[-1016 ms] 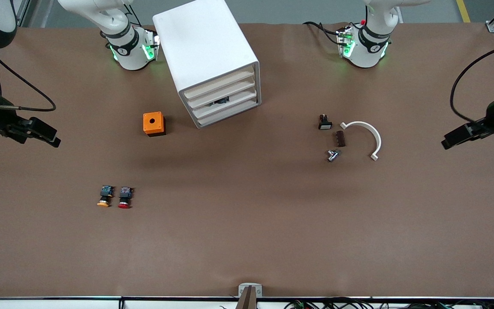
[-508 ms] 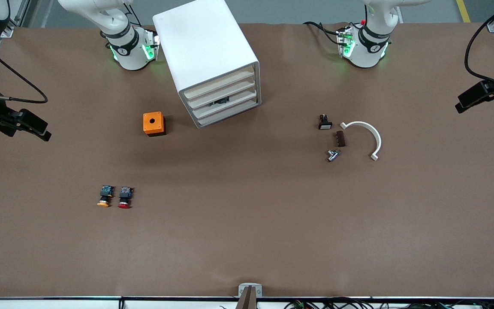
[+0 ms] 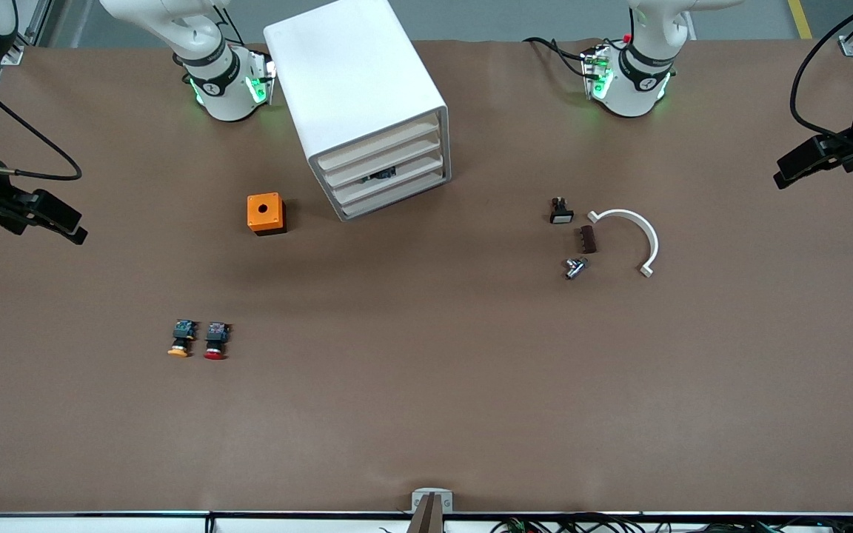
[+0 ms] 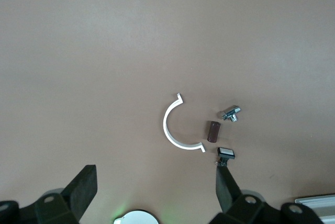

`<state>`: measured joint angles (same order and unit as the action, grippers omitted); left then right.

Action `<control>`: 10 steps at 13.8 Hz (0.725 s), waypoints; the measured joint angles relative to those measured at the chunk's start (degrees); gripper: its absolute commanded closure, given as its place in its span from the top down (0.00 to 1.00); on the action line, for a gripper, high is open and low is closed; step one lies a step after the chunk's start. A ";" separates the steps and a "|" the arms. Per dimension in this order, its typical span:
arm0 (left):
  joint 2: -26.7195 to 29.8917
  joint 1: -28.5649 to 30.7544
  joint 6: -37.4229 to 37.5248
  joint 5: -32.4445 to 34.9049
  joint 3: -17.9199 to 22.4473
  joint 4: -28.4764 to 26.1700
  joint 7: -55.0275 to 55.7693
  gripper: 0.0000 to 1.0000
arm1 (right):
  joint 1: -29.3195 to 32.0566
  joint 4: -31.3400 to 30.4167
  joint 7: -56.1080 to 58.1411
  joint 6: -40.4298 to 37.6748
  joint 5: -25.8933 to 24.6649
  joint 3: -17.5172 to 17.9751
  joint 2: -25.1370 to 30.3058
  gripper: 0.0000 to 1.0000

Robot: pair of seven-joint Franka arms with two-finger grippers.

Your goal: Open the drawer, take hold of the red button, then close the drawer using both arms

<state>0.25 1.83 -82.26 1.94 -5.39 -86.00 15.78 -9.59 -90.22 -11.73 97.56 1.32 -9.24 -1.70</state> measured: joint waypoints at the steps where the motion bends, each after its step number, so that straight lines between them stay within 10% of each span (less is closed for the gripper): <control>1: 0.67 -0.04 -0.90 -0.11 -0.03 -1.40 0.00 1.00 | 0.35 0.00 -0.05 0.01 -0.03 0.08 0.00 1.00; 6: 3.83 -0.36 -3.02 -0.30 -0.21 -5.86 -1.35 1.00 | 10.67 0.00 -0.06 0.01 -0.05 9.79 0.00 1.00; 10: 3.42 -0.36 -3.36 -0.30 -0.21 -5.99 -2.33 1.00 | 11.91 0.00 -0.06 0.03 -0.06 11.03 0.00 1.00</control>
<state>3.68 1.47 -85.61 1.64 -5.61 -91.99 13.45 2.32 -90.22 -11.78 97.58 1.26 1.79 -1.70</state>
